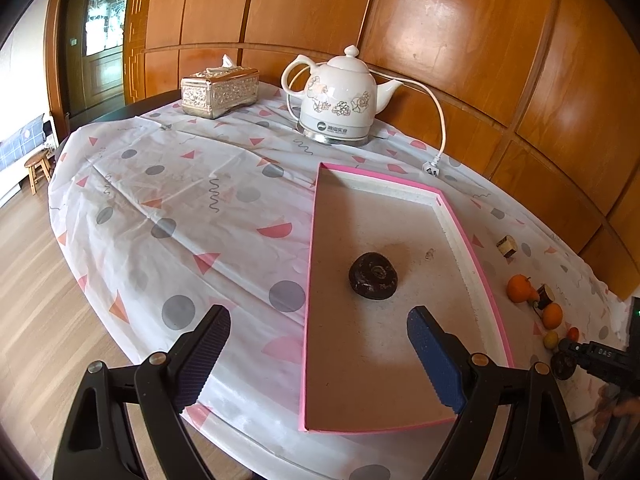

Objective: Organize fruits
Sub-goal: 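Reach the right gripper to the small yellow fruit and close on it, then carry the yellow fruit into the pink tray and open the right gripper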

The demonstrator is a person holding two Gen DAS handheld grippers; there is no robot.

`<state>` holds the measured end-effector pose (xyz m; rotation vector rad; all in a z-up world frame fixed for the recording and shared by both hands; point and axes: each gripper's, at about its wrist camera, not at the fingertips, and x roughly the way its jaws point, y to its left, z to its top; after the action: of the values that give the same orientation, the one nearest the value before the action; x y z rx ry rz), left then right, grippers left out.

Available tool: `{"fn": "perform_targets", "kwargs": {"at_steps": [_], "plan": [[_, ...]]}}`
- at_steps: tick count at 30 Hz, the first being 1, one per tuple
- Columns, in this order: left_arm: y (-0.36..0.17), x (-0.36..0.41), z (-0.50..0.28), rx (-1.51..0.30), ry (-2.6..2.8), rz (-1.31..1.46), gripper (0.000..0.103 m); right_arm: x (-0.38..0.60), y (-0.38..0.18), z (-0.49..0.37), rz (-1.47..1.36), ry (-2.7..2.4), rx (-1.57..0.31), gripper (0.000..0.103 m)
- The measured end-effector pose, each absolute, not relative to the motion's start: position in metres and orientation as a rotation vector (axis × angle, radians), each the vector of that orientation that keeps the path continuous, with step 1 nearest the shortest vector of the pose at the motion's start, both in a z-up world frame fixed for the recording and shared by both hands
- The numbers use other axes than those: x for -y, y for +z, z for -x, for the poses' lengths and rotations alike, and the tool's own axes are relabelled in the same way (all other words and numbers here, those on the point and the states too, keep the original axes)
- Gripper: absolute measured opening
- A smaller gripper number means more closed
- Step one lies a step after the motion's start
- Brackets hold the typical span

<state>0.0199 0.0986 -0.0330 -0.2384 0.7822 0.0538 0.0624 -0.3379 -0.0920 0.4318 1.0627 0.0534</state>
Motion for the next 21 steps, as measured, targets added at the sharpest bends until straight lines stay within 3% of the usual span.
{"fn": "perform_targets", "kwargs": {"at_steps": [4, 21], "plan": [[-0.029, -0.095, -0.016, -0.770, 0.045, 0.223, 0.092, 0.330, -0.091, -0.069, -0.399, 0.061, -1.066, 0.028], [-0.031, -0.090, -0.013, -0.779, 0.008, 0.235, 0.092, 0.309, -0.050, -0.058, -0.273, 0.023, -0.943, 0.027]]}}
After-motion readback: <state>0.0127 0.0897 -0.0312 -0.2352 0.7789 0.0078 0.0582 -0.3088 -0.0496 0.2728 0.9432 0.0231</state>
